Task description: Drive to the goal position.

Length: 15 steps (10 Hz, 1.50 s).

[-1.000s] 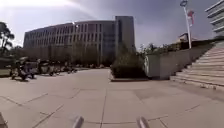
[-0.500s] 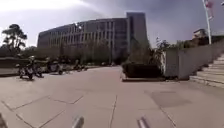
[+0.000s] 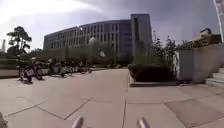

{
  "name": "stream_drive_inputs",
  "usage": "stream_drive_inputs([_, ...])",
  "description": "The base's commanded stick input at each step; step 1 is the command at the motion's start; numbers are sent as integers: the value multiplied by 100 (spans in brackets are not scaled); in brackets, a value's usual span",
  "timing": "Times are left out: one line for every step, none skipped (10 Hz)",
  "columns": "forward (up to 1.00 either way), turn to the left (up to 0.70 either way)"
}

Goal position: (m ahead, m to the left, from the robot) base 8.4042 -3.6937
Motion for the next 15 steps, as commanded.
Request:
stream_drive_inputs([100,0])
stream_drive_inputs([100,0])
stream_drive_inputs([100,0])
stream_drive_inputs([100,0])
stream_drive_inputs([100,0])
stream_drive_inputs([100,0])
stream_drive_inputs([100,0])
stream_drive_inputs([100,0])
stream_drive_inputs([100,0])
stream_drive_inputs([100,0])
stream_drive_inputs([100,0])
stream_drive_inputs([100,0])
stream_drive_inputs([100,0])
stream_drive_inputs([100,0])
stream_drive_inputs([100,0])
